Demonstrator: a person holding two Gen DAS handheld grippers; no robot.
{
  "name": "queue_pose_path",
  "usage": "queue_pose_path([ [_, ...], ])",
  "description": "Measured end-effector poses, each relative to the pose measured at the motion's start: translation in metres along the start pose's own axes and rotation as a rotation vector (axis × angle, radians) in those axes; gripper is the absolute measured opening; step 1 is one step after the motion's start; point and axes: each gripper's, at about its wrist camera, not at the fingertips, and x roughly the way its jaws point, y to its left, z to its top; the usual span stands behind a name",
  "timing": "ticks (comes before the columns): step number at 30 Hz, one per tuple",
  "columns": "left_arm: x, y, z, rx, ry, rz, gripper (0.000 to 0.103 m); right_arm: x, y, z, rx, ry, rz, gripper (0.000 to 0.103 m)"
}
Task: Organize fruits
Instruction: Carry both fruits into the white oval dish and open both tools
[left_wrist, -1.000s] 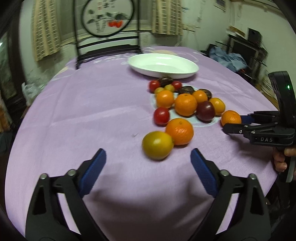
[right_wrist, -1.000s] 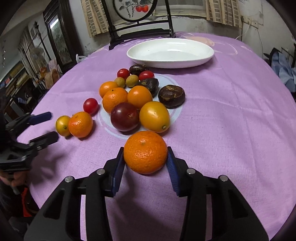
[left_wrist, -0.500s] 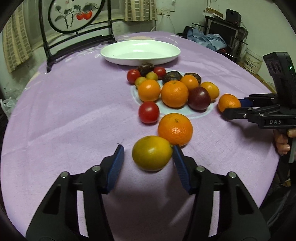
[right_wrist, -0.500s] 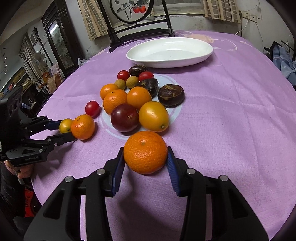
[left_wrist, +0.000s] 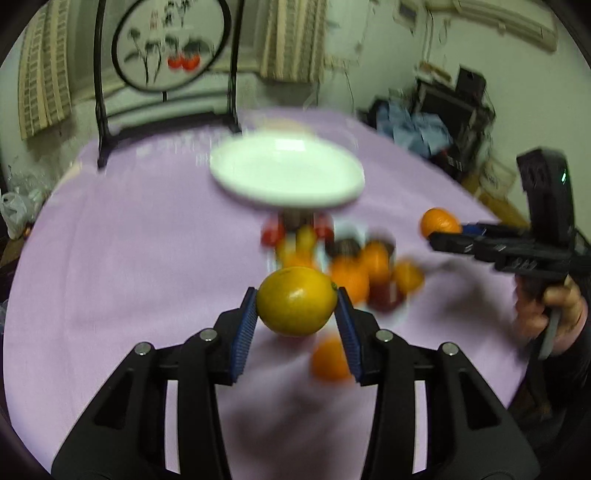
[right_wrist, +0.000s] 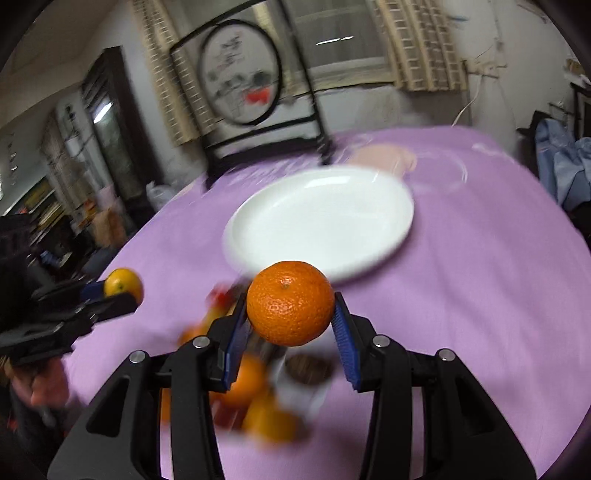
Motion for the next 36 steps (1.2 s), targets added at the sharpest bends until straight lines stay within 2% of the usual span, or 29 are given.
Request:
queue_pose_path([
  [4, 0.047, 0.002, 0.058, -0.053, -0.012, 0.039, 0.043, 0.063, -0.019, 0.035, 0.023, 0.051, -0.059, 0.044],
  [8, 0.114, 0.005, 0.101, -0.067, 0.077, 0.106, 0.043, 0.093, -0.027, 0.045, 0.003, 0.092, -0.091, 0.044],
  [13, 0.164, 0.008, 0.117, -0.048, 0.169, 0.155, 0.043, 0.117, -0.034, 0.046, -0.008, 0.158, -0.097, 0.044],
  [19, 0.198, 0.019, 0.117, -0.057, 0.241, 0.174, 0.043, 0.127, -0.032, 0.046, -0.035, 0.194, -0.095, 0.045],
  [21, 0.205, 0.020, 0.116, -0.063, 0.252, 0.175, 0.043, 0.124, -0.029, 0.046, -0.046, 0.191, -0.105, 0.052],
  [23, 0.205, 0.019, 0.115, -0.059, 0.246, 0.190, 0.044, 0.111, -0.027, 0.048, -0.041, 0.170, -0.104, 0.057],
  [24, 0.202, 0.019, 0.115, -0.063, 0.240, 0.200, 0.051, 0.103, -0.026, 0.049, -0.035, 0.156, -0.093, 0.061],
  [25, 0.197, 0.018, 0.115, -0.067, 0.227, 0.221, 0.062, 0.091, -0.024, 0.050, -0.026, 0.128, -0.081, 0.064],
  [28, 0.162, 0.018, 0.116, -0.084, 0.145, 0.256, 0.085, 0.058, -0.016, 0.044, -0.034, 0.067, -0.063, 0.066],
  [31, 0.108, 0.020, 0.098, -0.116, 0.076, 0.259, 0.095, 0.028, -0.009, 0.020, -0.035, 0.054, -0.010, 0.066],
  [33, 0.082, 0.021, 0.079, -0.138, 0.077, 0.283, 0.098, 0.011, -0.008, -0.002, -0.009, 0.062, 0.018, 0.066],
  [36, 0.047, 0.021, 0.041, -0.151, 0.074, 0.315, 0.098, -0.008, -0.007, -0.036, 0.032, 0.075, 0.054, 0.066],
])
